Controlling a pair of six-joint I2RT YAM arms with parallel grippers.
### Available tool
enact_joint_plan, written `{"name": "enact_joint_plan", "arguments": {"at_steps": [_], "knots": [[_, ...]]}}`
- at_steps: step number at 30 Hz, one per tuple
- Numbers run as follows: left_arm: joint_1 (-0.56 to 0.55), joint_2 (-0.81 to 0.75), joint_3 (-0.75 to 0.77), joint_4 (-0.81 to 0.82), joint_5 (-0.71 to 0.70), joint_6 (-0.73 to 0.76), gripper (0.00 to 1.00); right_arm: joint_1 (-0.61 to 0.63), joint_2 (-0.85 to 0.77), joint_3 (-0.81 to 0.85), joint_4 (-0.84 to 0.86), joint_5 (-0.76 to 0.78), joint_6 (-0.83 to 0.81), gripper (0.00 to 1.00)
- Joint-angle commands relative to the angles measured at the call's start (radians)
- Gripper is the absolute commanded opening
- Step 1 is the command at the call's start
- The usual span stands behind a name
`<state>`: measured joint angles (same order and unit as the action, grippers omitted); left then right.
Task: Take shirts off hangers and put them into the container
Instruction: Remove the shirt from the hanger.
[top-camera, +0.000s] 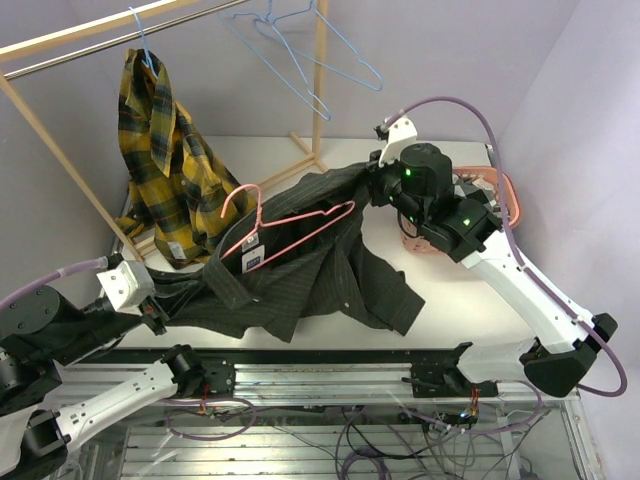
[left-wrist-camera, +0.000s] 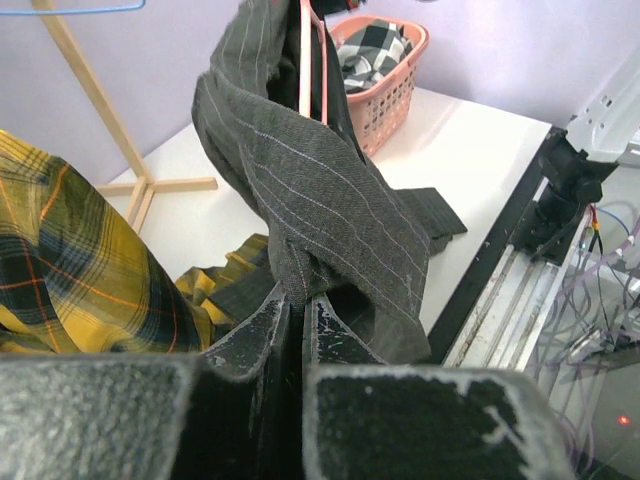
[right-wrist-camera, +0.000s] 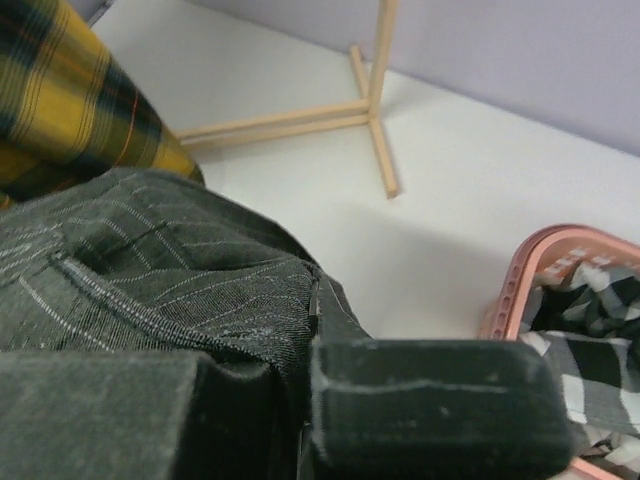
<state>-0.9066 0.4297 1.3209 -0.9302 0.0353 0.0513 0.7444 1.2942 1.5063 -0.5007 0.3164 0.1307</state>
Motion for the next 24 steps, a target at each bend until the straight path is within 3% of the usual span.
{"name": "enact_joint_plan", "arguments": {"at_steps": [1,6,7,11,12,17,24], "knots": [[0.003,-0.022,-0.028,0.140,-0.028,-0.013,0.07,-0.009,-0.049,-0.078,-0.017,-0.125,0.020,0.00],[0.004,-0.021,-0.089,0.228,-0.055,-0.007,0.07,-0.009,-0.136,-0.139,-0.063,-0.211,0.011,0.00],[0.003,-0.015,-0.099,0.248,-0.056,-0.005,0.07,-0.009,-0.151,-0.135,-0.091,-0.224,0.003,0.05],[0.004,0.047,-0.137,0.315,-0.029,0.028,0.07,-0.009,-0.206,-0.049,-0.268,-0.319,-0.048,0.45],[0.004,0.075,-0.138,0.324,-0.014,0.040,0.07,-0.009,-0.215,-0.017,-0.319,-0.356,-0.065,0.50],[0.003,0.261,-0.078,0.342,0.120,0.125,0.07,-0.009,-0.270,0.121,-0.505,-0.499,-0.127,0.52],[0.004,0.425,0.084,0.278,0.336,0.170,0.07,-0.010,-0.391,0.097,-0.518,-0.557,-0.250,0.50]]}}
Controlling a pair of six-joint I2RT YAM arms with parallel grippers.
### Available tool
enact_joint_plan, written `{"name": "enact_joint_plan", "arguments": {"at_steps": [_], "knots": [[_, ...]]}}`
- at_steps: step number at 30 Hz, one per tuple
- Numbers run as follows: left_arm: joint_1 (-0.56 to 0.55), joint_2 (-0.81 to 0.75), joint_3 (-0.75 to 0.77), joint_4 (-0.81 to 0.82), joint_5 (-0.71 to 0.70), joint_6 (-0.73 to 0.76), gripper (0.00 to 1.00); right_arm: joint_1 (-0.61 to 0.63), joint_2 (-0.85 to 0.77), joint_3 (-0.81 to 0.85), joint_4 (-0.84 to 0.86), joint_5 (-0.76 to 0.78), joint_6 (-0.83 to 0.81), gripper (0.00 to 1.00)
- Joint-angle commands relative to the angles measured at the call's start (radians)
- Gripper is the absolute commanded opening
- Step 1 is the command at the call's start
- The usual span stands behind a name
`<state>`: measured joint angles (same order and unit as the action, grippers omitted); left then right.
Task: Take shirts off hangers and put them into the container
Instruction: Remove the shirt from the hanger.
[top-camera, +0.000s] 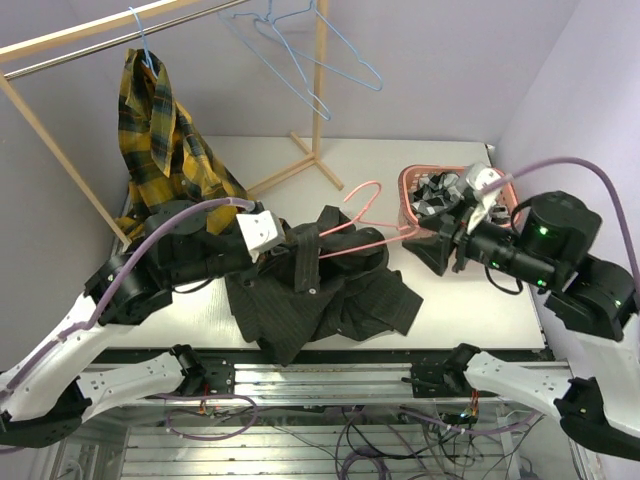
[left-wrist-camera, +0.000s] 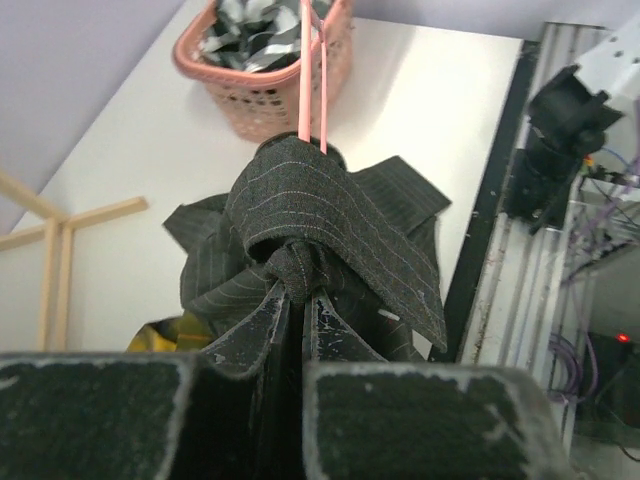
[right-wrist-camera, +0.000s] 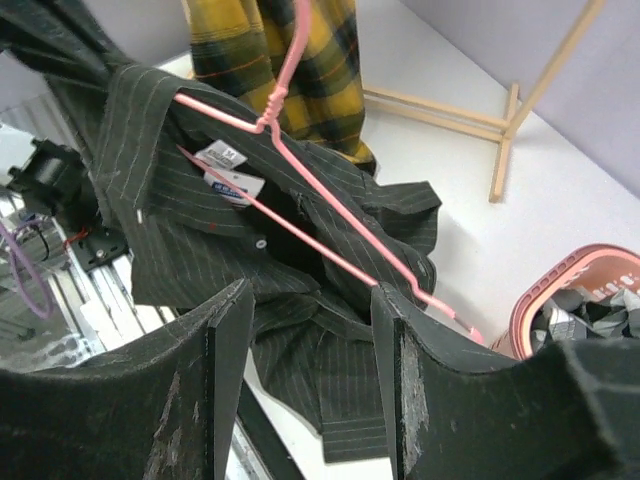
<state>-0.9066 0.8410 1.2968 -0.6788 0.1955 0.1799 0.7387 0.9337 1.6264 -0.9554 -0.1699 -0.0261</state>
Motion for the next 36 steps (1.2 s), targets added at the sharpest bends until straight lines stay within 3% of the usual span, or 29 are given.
{"name": "enact_joint_plan", "arguments": {"at_steps": [1,11,27,36], "knots": [[0.004,0.021,0.128,0.019,0.199,0.040,0.07,-0.004,-0.029,-0.027,-0.072,-0.077,-0.099,0.50],[0.003,0.064,0.350,-0.105,0.277,0.059,0.07,-0.002,-0.037,-0.106,-0.079,-0.032,-0.145,0.49],[0.003,0.038,0.332,-0.178,0.224,0.045,0.07,-0.002,-0.063,0.058,-0.130,-0.120,-0.163,0.49],[0.004,-0.020,0.306,-0.194,0.225,0.006,0.07,-0.002,-0.054,0.030,-0.109,-0.156,-0.170,0.50]]}}
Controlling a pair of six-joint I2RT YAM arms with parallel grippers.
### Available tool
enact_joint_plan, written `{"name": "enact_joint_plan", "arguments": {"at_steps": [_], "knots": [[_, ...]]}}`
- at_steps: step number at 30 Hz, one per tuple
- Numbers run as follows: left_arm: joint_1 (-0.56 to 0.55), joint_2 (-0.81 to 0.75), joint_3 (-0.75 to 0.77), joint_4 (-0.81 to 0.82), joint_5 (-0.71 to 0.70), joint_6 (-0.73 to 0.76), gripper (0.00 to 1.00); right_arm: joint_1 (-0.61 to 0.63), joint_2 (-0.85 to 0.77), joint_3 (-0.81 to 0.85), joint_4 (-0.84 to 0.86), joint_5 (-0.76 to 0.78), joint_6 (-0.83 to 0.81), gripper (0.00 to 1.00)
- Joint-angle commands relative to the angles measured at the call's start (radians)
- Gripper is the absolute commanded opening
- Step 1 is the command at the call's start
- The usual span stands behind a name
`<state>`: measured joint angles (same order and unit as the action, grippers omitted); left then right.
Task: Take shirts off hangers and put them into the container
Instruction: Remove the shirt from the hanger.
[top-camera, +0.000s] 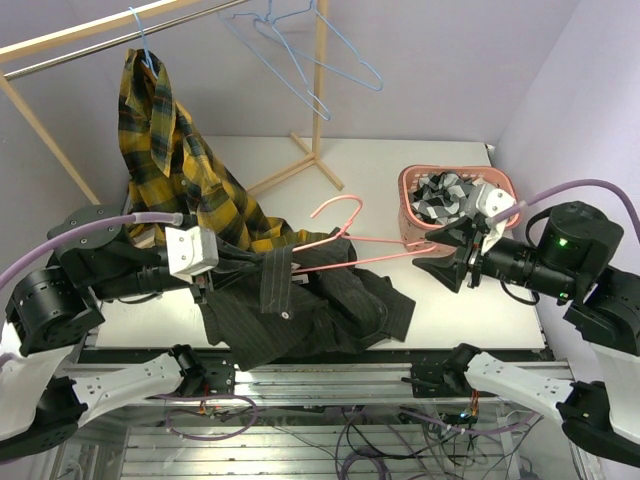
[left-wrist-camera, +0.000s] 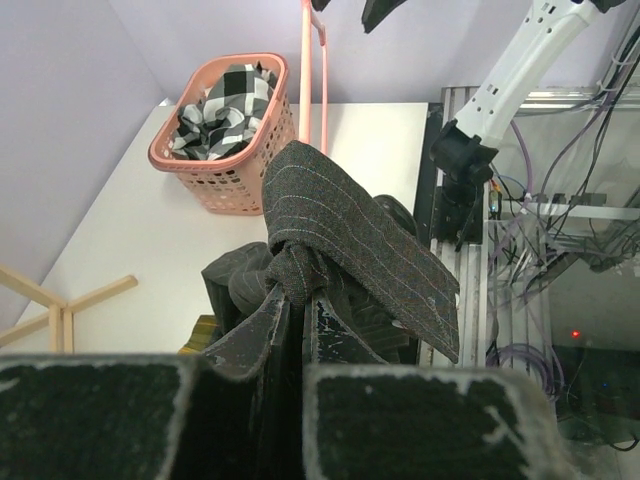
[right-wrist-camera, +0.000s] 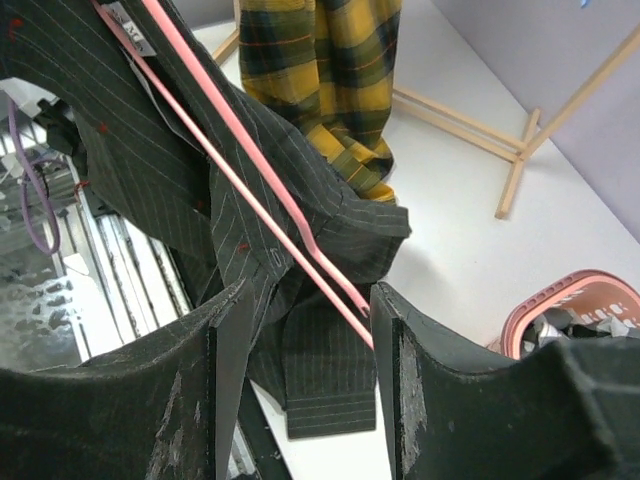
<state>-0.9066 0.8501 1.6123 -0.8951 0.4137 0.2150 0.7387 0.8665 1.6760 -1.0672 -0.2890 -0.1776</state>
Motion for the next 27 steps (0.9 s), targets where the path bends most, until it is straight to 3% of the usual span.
{"name": "enact_joint_plan", "arguments": {"at_steps": [1,11,22,24,27], "knots": [[0.004,-0.031,-0.012,0.024,0.010,-0.033,0.07,-0.002,0.015,-0.025,0.010,-0.046,-0.021,0.50],[0.004,-0.051,-0.044,0.040,0.030,-0.056,0.07,-0.002,0.033,-0.032,0.049,-0.083,-0.035,0.51],[0.004,-0.062,-0.097,0.091,0.053,-0.072,0.07,-0.002,0.032,-0.164,0.163,-0.168,-0.047,0.49],[0.004,-0.059,-0.099,0.093,0.053,-0.071,0.07,-0.002,0.040,-0.175,0.166,-0.176,-0.049,0.40],[0.004,-0.057,-0.106,0.096,0.041,-0.072,0.07,-0.002,0.048,-0.179,0.165,-0.137,-0.040,0.06]]}}
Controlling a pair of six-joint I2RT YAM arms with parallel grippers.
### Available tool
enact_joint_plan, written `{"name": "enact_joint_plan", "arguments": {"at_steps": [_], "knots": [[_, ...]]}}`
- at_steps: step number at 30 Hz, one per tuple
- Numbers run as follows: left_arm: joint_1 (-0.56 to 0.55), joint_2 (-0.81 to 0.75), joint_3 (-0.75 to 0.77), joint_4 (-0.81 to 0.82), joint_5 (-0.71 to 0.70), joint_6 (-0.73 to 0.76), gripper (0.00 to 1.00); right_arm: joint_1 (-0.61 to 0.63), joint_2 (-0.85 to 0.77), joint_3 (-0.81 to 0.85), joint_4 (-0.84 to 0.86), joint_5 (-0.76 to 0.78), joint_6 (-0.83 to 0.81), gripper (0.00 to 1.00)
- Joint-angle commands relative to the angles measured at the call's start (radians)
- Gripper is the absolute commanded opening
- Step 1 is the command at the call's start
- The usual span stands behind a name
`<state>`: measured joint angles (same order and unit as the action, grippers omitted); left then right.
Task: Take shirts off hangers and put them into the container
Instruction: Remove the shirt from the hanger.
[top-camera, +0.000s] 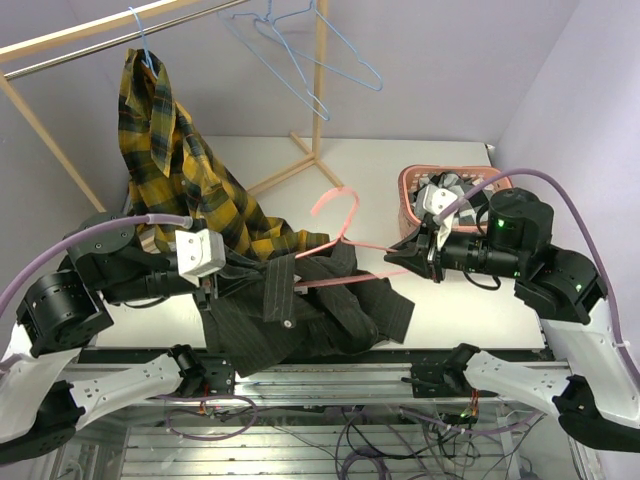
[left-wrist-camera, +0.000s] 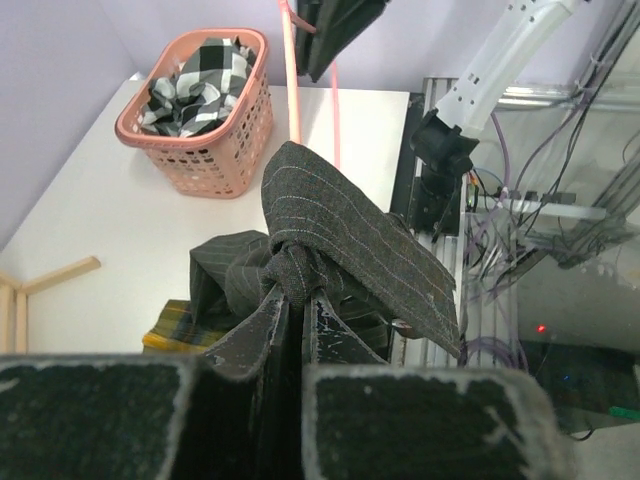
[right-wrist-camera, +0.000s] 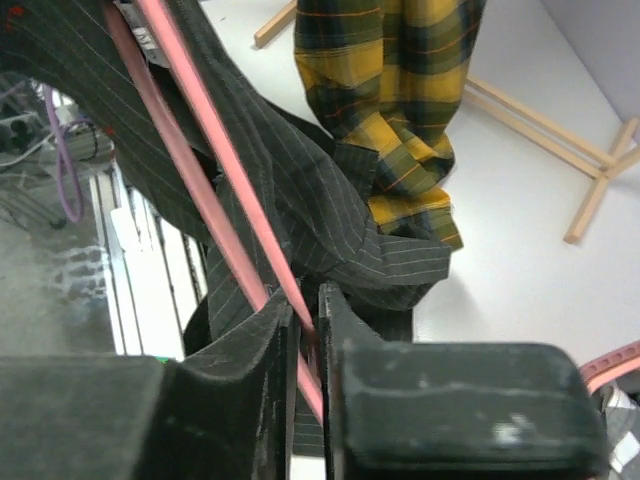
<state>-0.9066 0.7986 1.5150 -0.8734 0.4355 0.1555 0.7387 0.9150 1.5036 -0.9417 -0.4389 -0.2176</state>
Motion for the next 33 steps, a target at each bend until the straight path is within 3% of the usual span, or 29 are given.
{"name": "enact_joint_plan", "arguments": {"at_steps": [1,8,15,17,19,22,23,24,33], "knots": [[0.004,-0.003,-0.014,0.074,0.006,-0.013,0.07,-0.002,0.000,-0.008,0.040,0.038,0.004,0.00],[0.003,0.014,-0.160,0.237,-0.378,-0.081,0.07,-0.002,0.002,-0.010,0.026,0.210,0.051,0.00],[0.004,0.262,-0.158,0.321,-0.516,-0.070,0.07,-0.003,0.039,0.004,-0.003,0.392,0.090,0.00],[0.003,0.340,-0.118,0.316,-0.528,-0.060,0.16,-0.001,0.051,0.011,-0.013,0.447,0.099,0.00],[0.003,0.385,-0.100,0.308,-0.548,-0.054,0.35,-0.002,0.061,0.019,-0.025,0.495,0.106,0.00],[0.003,0.390,-0.103,0.307,-0.594,-0.060,0.43,-0.002,0.067,0.026,-0.031,0.536,0.112,0.00],[0.003,0.376,-0.112,0.311,-0.607,-0.064,0.86,-0.002,0.064,0.029,-0.032,0.541,0.114,0.00],[0.003,0.355,-0.124,0.316,-0.627,-0.066,0.99,-0.002,0.063,0.032,-0.032,0.543,0.116,0.00],[0.003,0.065,-0.239,0.294,-0.875,-0.099,0.99,-0.002,0.087,0.097,-0.071,0.520,0.134,0.00]]}}
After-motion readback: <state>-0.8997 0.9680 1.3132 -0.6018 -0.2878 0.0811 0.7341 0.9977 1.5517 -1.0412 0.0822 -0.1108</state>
